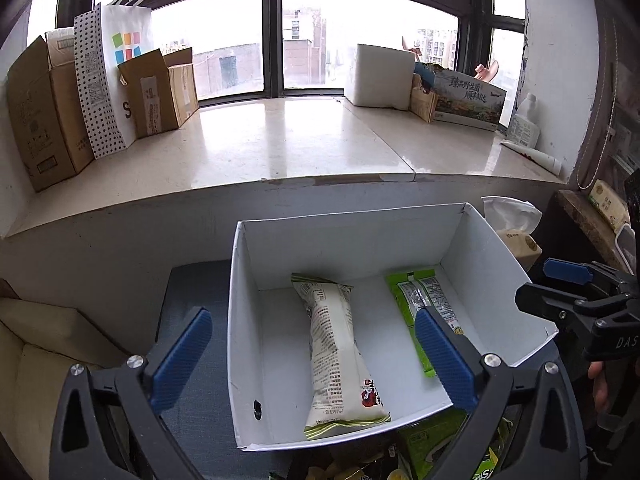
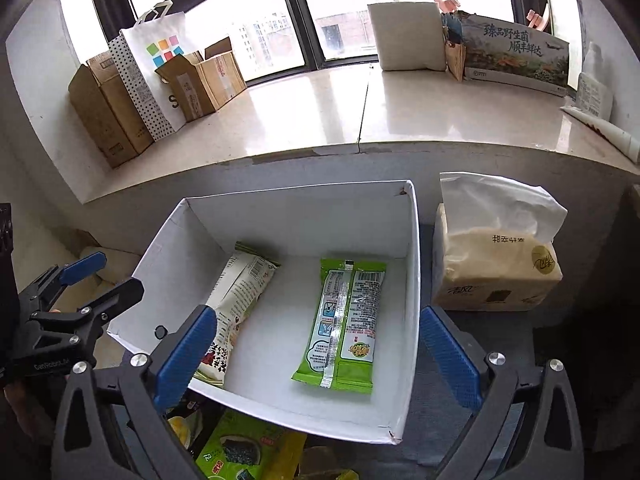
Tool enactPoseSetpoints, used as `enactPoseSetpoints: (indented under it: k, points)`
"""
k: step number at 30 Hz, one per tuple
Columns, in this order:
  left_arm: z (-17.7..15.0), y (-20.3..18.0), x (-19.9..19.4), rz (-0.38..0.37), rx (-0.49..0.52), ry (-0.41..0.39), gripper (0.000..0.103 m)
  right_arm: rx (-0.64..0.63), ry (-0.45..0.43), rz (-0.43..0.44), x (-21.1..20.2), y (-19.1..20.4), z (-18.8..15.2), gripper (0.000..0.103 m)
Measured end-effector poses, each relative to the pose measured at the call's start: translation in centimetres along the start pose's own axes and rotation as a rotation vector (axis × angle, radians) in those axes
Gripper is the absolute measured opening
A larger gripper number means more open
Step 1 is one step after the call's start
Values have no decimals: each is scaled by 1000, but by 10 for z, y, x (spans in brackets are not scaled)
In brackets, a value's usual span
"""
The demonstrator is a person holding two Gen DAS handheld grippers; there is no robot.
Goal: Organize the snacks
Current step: 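Lower both held packets into the white box and open both tools, then grasp the yellow chip bag with the right tool while the left tool grasps the black chip bag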
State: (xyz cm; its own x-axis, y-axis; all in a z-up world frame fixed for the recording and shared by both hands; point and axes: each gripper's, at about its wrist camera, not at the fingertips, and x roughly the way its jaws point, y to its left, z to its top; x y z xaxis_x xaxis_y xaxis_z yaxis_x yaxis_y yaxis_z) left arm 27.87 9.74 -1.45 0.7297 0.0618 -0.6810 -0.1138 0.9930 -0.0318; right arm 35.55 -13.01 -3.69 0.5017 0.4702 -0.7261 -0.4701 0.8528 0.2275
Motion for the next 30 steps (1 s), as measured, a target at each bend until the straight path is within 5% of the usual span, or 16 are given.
enactPoseSetpoints:
  k: [6,10,14,23,30]
  points:
    - [-7,7,-42,-20,-1,-110,103,-38,-112,25,-49,10,-5,103]
    - [-26,8,-70,-52,16,-74,103,-88,-222,11,-83,25,-23,103]
    - [-59,12,-103,-84,-25,-66,103,-90,-208,37,-105,38,-57,103]
    - [-168,4,-168,-180,-79,-60,103,-179,-216,-116,-129,62,-172,103]
    - [-213,-6,-185,-214,-118,-18,103,-63,-150,-51,-131,45,-228,103]
